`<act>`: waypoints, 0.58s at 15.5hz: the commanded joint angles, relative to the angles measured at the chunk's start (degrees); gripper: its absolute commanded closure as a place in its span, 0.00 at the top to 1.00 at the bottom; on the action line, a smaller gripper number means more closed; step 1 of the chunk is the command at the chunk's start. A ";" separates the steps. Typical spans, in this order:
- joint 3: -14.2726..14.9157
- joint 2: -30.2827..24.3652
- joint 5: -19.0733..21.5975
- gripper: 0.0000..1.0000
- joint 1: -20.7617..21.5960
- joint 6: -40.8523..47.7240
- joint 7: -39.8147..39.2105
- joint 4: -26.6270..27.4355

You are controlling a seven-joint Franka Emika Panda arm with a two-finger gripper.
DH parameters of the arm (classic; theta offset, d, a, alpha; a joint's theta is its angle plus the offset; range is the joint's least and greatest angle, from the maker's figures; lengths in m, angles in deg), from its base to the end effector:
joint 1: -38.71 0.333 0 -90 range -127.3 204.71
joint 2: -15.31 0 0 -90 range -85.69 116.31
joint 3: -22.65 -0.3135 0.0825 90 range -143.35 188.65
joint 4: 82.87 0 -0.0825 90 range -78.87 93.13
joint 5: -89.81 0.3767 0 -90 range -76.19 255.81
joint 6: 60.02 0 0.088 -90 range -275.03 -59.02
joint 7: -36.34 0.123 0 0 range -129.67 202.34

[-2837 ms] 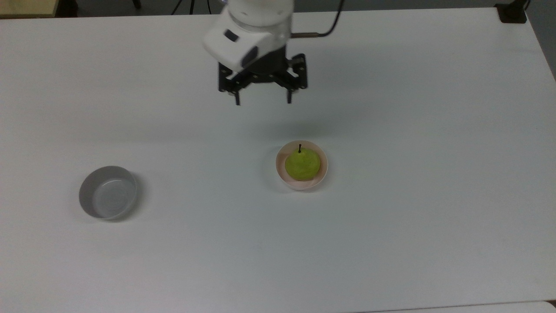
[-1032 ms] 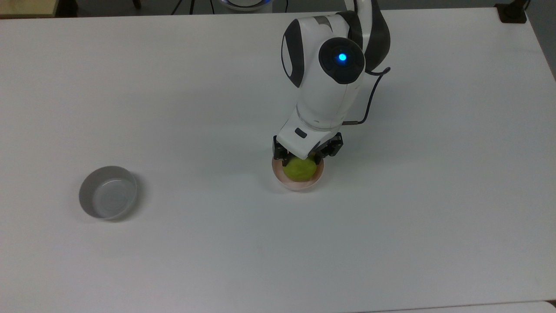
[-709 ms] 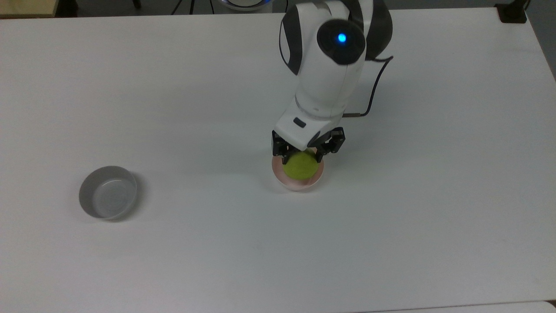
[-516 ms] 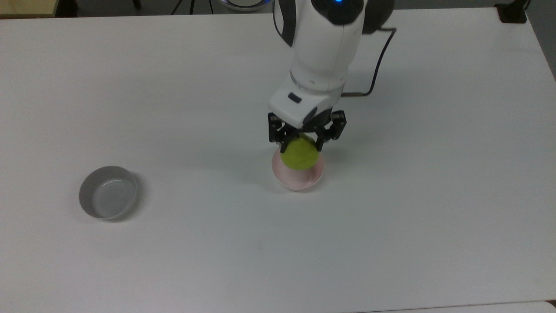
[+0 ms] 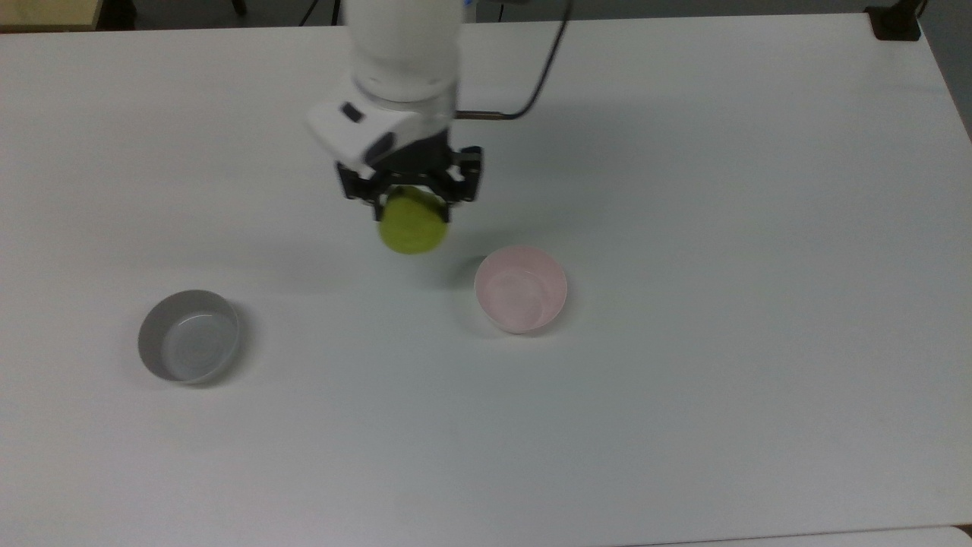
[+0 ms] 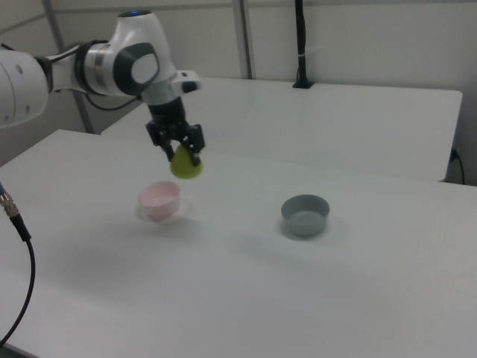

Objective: Pick up a pear from the bowl

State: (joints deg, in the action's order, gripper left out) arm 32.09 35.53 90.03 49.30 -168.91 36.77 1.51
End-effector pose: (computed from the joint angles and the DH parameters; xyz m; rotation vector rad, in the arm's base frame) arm 0.6669 0.0282 0.4702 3.0874 0.0366 0.1240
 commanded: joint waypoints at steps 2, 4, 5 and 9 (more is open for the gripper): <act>-1.53 -1.68 -3.55 0.52 -8.47 0.25 -5.26 3.77; -1.53 0.68 -5.57 0.52 -9.45 0.07 -5.35 3.77; -1.53 2.00 -6.19 0.53 -9.54 -0.45 -5.35 3.60; -1.44 7.01 -6.28 0.53 -9.45 -3.61 -4.65 3.77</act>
State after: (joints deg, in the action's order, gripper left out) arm 31.23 39.46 85.00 39.65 -169.92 31.58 4.98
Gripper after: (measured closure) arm 0.251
